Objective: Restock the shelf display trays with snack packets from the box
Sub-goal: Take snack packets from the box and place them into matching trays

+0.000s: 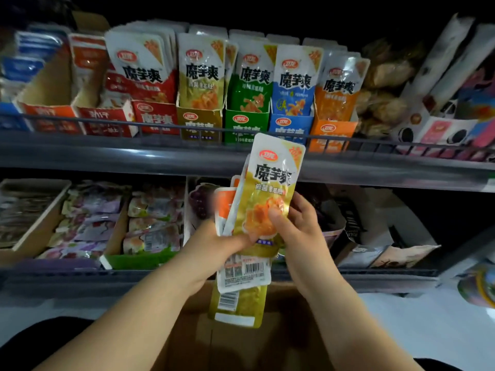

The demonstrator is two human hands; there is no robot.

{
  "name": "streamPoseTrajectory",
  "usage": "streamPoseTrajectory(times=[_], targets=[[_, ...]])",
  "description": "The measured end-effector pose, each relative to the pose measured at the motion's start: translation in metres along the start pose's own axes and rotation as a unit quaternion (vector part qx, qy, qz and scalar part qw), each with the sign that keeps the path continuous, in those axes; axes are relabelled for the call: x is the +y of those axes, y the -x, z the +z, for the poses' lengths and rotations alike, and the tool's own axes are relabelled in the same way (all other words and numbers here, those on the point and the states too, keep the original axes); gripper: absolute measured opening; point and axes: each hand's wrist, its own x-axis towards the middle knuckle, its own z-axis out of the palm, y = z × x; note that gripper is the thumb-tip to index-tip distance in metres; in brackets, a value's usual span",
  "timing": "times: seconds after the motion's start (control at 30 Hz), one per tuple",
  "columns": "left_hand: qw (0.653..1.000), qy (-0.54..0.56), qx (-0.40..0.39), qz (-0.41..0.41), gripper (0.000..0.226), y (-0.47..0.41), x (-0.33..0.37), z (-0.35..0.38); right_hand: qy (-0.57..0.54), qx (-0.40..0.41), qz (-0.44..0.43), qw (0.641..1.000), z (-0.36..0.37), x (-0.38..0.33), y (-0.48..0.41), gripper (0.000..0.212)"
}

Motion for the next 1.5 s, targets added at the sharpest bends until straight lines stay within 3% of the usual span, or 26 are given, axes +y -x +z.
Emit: streamPoseTrajectory(times=[0.1,0.17,0.27,0.73,0.83,1.07,1.23,1.5], targets=[[1.0,-0.003,-0.01,-0.006,0.023,-0.003,0.002,0.0,0.034,0.05,-0.061,0.996,-0.011,-0.012,-0.006,0.038],[1.0,-0.003,-0.024,-0.014,0.023,-0.002,0.002,0.001,0.034,0.036,-0.056,0.997,-0.013,-0.015,-0.007,0.022],[0.999,-0.004,-0.023,-0.021,0.022,-0.001,0.001,0.001,0.037,0.023,-0.042,0.998,-0.01,-0.01,-0.008,0.014],[0.998,0.058,0.0,-0.013,0.019,0.004,0.009,-0.005,0.072,0.102,-0.08,0.989,-0.007,-0.009,-0.009,0.02],[0.998,0.06,-0.002,-0.01,0.028,0.005,0.01,-0.006,0.085,0.118,-0.074,0.987,-0.007,-0.009,-0.01,0.02],[0.998,0.05,0.037,-0.009,0.017,0.003,0.019,-0.014,0.063,0.144,-0.08,0.984,-0.015,-0.025,-0.008,0.02],[0.994,0.084,0.068,0.0,0.015,-0.007,0.033,-0.03,0.034,0.132,-0.074,0.988,-0.013,-0.046,-0.012,0.02],[0.982,0.129,0.134,0.04,0.018,-0.018,0.044,-0.073,0.064,0.09,-0.171,0.979,0.033,-0.106,-0.047,0.022]])
